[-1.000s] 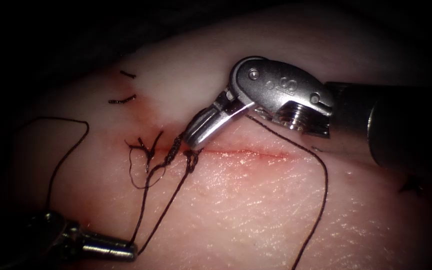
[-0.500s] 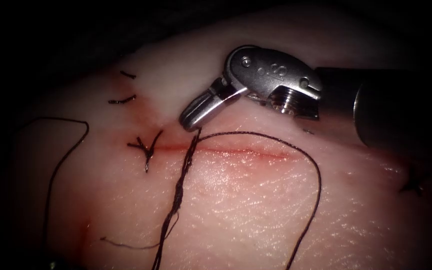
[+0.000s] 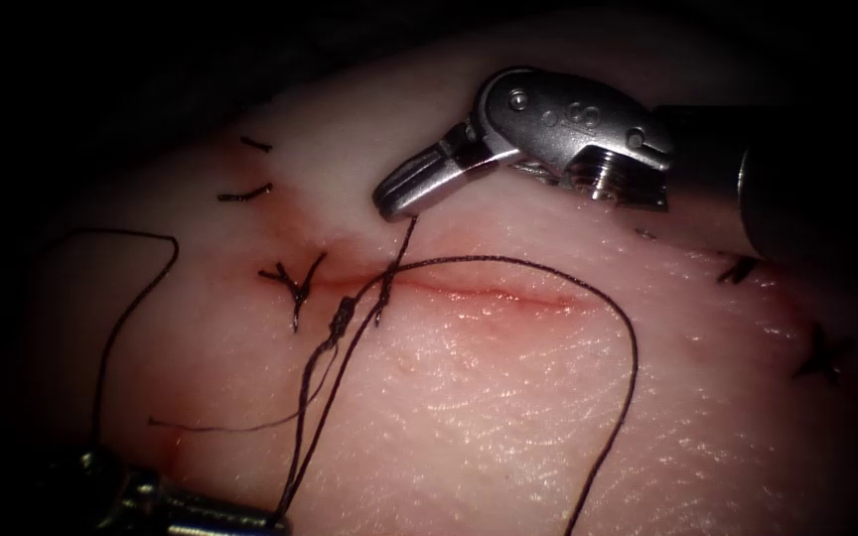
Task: Wound Closure
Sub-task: Regrasp the suture with the left gripper to get a longer suture length.
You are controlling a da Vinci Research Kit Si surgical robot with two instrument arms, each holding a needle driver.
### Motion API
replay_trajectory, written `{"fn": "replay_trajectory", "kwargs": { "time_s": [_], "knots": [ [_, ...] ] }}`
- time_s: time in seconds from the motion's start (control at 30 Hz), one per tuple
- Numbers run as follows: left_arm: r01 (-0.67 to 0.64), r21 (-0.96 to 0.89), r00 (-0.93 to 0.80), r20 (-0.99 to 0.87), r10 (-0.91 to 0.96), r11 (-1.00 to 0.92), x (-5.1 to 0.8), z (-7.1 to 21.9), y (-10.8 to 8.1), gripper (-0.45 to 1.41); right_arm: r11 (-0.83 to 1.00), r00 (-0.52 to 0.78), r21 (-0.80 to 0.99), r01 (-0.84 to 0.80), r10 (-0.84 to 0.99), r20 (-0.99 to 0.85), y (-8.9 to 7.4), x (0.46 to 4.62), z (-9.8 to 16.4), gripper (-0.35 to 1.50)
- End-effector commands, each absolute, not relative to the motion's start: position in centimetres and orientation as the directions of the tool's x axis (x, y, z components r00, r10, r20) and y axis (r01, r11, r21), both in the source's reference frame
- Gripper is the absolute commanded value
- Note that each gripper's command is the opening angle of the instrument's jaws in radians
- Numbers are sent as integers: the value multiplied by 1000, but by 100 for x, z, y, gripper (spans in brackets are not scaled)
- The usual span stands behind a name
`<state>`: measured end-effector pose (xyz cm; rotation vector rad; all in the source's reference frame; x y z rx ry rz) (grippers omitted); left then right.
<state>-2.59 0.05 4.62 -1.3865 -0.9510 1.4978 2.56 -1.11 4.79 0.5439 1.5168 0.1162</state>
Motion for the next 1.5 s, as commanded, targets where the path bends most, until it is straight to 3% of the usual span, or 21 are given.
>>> {"fn": "replay_trajectory", "kwargs": {
  "time_s": [0.03,0.17,0.3,0.33,0.4,0.53,0.8,0.9,0.93,1.0,1.17,1.5],
  "knots": [
    [-100,-938,16,-336,942,-333,-262,466,24,-45,878,37,425,220,428,-903,-105,263,463,-35],
    [-137,-940,107,-328,939,-313,-246,483,83,-45,876,7,456,157,461,-887,-129,248,414,-30],
    [-157,-940,129,-325,937,-304,-241,506,111,-45,875,30,471,114,471,-882,-162,248,370,86],
    [-159,-939,133,-326,936,-304,-240,511,115,-45,877,25,468,106,469,-883,-169,248,364,109],
    [-168,-938,136,-328,935,-304,-241,522,121,-45,851,12,517,90,518,-855,-189,245,341,138],
    [-177,-919,128,-377,917,-353,-247,521,120,-45,828,25,557,69,556,-831,-207,215,316,140],
    [-132,-873,103,-482,870,-469,-265,478,98,-45,772,134,604,-196,631,-764,-196,159,342,135],
    [-119,-856,70,-512,856,-502,-280,459,91,-45,755,170,592,-282,647,-744,-191,162,351,131],
    [-114,-851,59,-521,852,-513,-285,455,89,-45,736,162,603,-309,665,-729,-189,163,352,116],
    [-111,-832,28,-550,835,-544,-292,449,83,-45,710,158,599,-371,684,-712,-186,169,356,108],
    [-102,-798,-21,-595,804,-593,-294,446,66,-45,686,311,518,-511,709,-632,-193,194,372,116],
    [-83,-739,-129,-657,743,-668,-292,452,41,-45,703,511,368,-609,702,-496,-202,224,418,101]
  ]
}}
